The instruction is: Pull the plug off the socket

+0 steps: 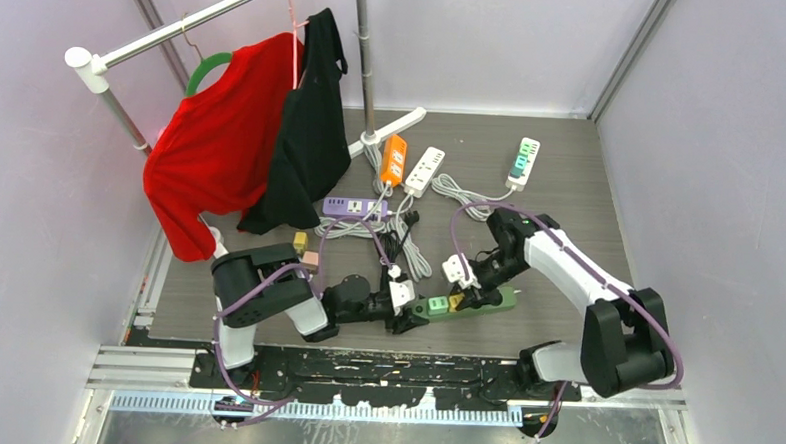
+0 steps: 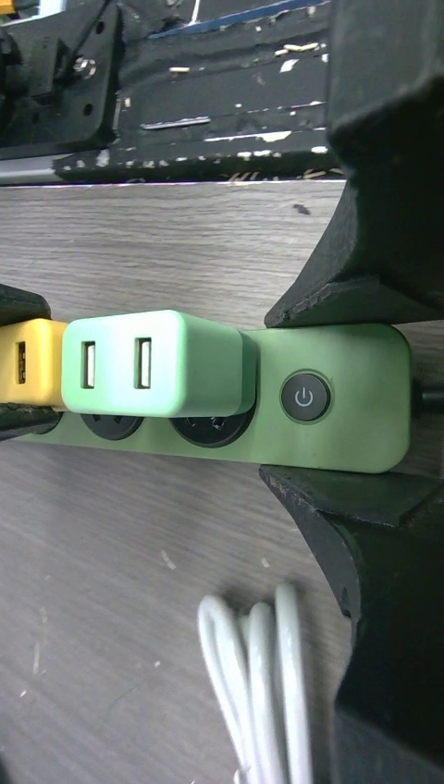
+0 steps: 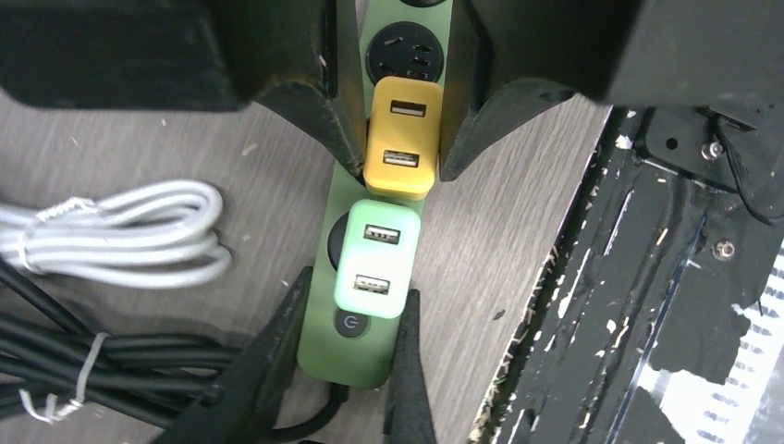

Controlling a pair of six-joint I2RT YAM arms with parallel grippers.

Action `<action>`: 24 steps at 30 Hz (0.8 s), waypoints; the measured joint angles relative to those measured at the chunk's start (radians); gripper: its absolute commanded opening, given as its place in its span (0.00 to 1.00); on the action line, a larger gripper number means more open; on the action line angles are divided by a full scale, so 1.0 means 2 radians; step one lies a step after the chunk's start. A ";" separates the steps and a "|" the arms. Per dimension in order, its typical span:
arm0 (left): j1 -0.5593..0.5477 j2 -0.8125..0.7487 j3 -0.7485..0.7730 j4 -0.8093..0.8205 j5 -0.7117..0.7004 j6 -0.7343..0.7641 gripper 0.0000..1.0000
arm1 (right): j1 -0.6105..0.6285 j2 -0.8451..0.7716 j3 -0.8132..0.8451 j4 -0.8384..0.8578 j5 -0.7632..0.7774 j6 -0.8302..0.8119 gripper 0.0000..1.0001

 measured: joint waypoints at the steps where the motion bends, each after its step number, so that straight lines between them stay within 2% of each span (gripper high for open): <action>1: 0.000 0.000 -0.003 -0.003 0.002 0.000 0.00 | 0.007 0.006 0.000 0.001 0.001 -0.004 0.01; 5: 0.000 0.000 -0.008 -0.010 0.005 0.002 0.00 | 0.040 0.013 0.000 0.029 0.012 0.043 0.01; 11: 0.002 0.000 -0.007 -0.008 0.006 -0.002 0.00 | 0.044 -0.008 0.000 0.076 0.015 0.181 0.01; 14: 0.005 0.000 -0.004 -0.008 0.005 -0.004 0.00 | 0.030 -0.021 0.000 0.086 0.017 0.215 0.01; 18: 0.007 0.000 0.008 -0.006 0.005 -0.007 0.00 | -0.006 -0.038 0.000 0.064 0.008 0.185 0.01; 24: 0.006 0.000 0.011 -0.006 0.017 -0.011 0.00 | -0.016 -0.031 0.000 0.005 -0.016 0.066 0.01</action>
